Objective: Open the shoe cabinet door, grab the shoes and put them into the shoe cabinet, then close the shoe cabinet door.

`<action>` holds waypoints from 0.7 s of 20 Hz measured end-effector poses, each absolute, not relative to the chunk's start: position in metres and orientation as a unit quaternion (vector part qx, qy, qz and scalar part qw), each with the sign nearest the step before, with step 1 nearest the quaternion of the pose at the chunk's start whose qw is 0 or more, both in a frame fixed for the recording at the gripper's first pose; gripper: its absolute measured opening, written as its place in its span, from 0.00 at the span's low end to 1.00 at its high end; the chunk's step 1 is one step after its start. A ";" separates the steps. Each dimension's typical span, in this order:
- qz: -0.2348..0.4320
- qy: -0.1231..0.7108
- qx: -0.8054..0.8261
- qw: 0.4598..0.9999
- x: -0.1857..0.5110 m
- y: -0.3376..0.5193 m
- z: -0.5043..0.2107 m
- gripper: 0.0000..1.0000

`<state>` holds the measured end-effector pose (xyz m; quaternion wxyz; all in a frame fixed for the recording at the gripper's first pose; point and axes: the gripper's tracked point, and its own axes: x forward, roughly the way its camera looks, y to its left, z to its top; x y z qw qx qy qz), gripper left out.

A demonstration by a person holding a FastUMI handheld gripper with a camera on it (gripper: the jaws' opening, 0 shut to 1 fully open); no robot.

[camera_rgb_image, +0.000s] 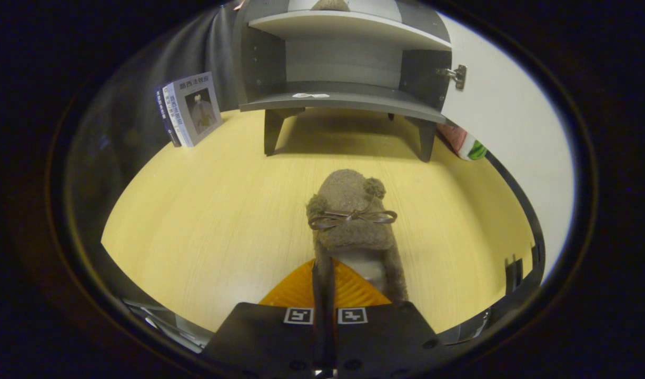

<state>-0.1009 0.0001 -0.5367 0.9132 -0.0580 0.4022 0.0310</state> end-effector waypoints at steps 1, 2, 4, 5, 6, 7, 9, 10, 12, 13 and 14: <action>0.031 0.393 -0.057 0.917 -0.099 0.001 -0.531 0.03; 0.033 0.386 -0.056 0.920 -0.097 0.002 -0.524 0.03; 0.029 0.377 -0.059 0.924 -0.093 -0.001 -0.506 0.03; 0.028 0.372 -0.055 0.926 -0.091 -0.001 -0.494 0.03; 0.026 0.368 -0.052 0.928 -0.088 -0.002 -0.482 0.03; 0.022 0.363 -0.051 0.930 -0.086 -0.005 -0.466 0.03; 0.008 0.345 -0.055 0.937 -0.080 -0.010 -0.428 0.03; 0.002 0.334 -0.056 0.941 -0.075 -0.013 -0.405 0.02; -0.012 0.309 -0.050 0.950 -0.067 -0.018 -0.359 0.03; -0.016 0.299 -0.050 0.953 -0.063 -0.020 -0.337 0.02; -0.018 0.289 -0.050 0.956 -0.058 -0.022 -0.318 0.02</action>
